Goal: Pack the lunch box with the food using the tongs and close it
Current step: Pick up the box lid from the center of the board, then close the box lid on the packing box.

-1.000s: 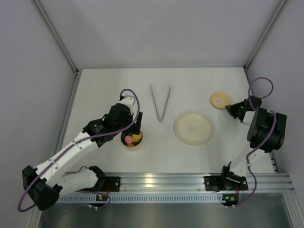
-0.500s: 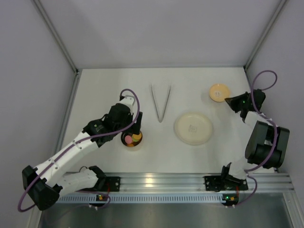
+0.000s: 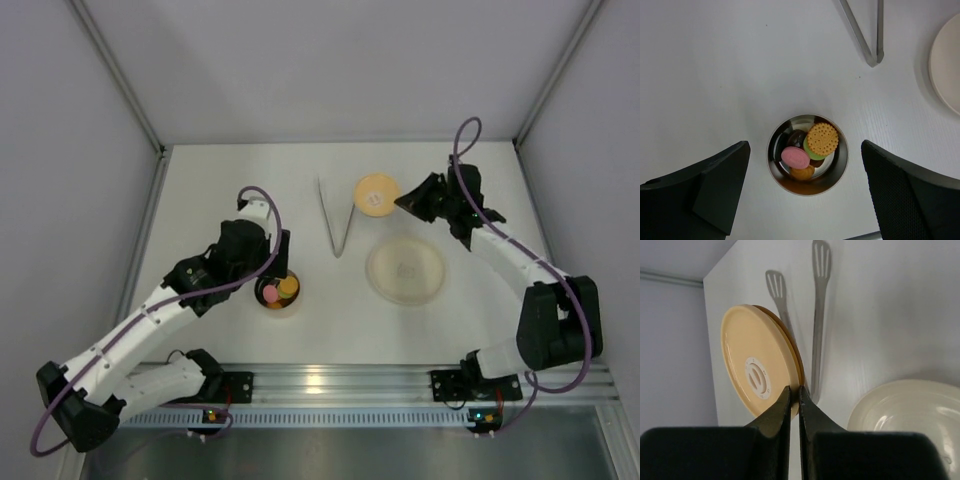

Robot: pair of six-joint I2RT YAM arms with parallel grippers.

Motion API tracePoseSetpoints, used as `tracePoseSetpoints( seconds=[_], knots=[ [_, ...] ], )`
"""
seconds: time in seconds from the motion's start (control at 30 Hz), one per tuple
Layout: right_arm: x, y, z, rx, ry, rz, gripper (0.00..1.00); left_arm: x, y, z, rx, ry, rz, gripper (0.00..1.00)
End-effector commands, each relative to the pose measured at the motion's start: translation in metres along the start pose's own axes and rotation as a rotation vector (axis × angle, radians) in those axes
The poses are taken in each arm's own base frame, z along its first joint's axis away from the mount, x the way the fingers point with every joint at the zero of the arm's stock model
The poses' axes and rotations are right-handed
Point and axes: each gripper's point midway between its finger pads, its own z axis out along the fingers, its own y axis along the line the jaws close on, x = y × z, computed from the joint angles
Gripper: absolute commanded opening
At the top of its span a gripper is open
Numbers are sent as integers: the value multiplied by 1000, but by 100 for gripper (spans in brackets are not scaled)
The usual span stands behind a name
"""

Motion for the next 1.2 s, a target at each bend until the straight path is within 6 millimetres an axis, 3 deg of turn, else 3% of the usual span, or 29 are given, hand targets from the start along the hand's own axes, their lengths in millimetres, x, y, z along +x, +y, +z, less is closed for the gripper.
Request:
tracePoseSetpoints(
  seconds=[0.0, 0.03, 0.13, 0.17, 0.23, 0.43, 0.83, 1.17],
  knots=[
    [22, 34, 4, -27, 45, -66, 0, -30, 12, -16, -43, -144, -74, 98],
    [43, 46, 7, -44, 88, -92, 0, -33, 16, -18, -58, -161, -80, 98],
    [72, 67, 19, -64, 146, -130, 0, -39, 22, -26, -75, -202, -104, 98],
    [90, 85, 20, -99, 178, -154, 0, -41, 26, -29, -88, -218, -113, 98],
    [121, 98, 28, -114, 244, -176, 0, -42, 29, -31, -99, -228, -118, 98],
    [178, 131, 39, -164, 356, -225, 0, -46, 37, -37, -133, -258, -143, 98],
    [262, 138, 26, -192, 546, -311, 0, -46, 37, -36, -133, -257, -142, 98],
    [307, 119, 23, -167, 656, -336, 0, -44, 35, -32, -126, -241, -131, 98]
  ],
)
